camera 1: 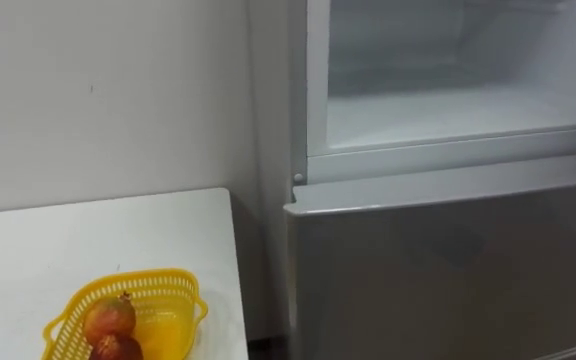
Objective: Retrieve from the upper fridge
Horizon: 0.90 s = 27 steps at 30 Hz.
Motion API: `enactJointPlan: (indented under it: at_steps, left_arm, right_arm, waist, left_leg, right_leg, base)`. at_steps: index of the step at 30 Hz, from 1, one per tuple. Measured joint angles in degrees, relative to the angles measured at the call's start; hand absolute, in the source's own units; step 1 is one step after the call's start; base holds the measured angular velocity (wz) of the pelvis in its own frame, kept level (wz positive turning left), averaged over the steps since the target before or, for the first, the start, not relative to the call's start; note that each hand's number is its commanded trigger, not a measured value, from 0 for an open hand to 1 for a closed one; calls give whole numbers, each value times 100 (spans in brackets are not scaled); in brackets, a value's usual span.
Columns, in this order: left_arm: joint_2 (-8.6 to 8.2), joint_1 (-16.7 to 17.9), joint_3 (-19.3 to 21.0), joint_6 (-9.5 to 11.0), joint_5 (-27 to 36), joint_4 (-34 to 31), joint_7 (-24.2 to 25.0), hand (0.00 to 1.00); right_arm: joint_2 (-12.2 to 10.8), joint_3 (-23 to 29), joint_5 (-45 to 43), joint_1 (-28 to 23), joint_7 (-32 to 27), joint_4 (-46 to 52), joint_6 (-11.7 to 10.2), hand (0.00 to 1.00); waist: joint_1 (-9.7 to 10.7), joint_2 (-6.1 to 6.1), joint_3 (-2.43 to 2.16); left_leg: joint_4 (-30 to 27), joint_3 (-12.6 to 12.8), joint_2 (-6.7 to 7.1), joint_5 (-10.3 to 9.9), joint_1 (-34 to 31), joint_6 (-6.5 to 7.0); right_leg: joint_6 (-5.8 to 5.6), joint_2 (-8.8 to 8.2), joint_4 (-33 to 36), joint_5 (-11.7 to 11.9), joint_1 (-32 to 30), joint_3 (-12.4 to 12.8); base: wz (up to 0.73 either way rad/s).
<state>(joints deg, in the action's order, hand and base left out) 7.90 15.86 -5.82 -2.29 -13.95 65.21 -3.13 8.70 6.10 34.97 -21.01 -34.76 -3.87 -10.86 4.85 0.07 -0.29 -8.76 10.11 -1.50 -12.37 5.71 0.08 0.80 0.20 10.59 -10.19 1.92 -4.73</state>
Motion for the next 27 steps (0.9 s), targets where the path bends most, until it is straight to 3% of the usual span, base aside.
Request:
enactJointPlan:
  at_steps: [8,11,13,22,27]
  left_arm:
    - [83,223,101,-70,-1,-382,4,0]
    - [90,318,408,-69,-19,-467,5,0]
    - [97,378,814,-67,-47,-574,-24,0]
    - [215,433,1417,-29,-79,-850,-10,0]
    - [223,472,1473,-38,-197,-995,1,0]
  right_arm:
    - [39,926,1904,416,-609,13,-9,0]
    - [56,1479,2491,561,-807,23,-12,0]
    - [105,2079,3103,698,-1010,22,-69,0]
    - [515,3251,3951,1008,-1069,-279,-156,0]
    - [520,3606,4186,1085,-1065,-426,-155,0]
  waist:
    - [150,-183,-3]
    - [269,-220,-15]
    - [289,-232,-13]
    - [462,-355,2]
    - [473,-428,0]
  left_leg:
    - [-2,-102,12,1,-19,2]
    - [-4,-144,16,2,-56,1]
    - [-18,-140,18,3,-64,2]
    - [-38,-84,9,4,-20,-1]
    - [-38,-71,11,4,-7,-1]
  right_leg:
    - [-3,-12,9,-37,6,-111]
    - [-3,-23,21,-37,15,-176]
    - [-1,-24,11,-38,12,-172]
    - [13,-17,26,-111,5,-90]
    - [15,-12,22,-113,4,-49]
  base:
    - [8]
    - [9]
    - [0]
    - [-1]
    - [-5]
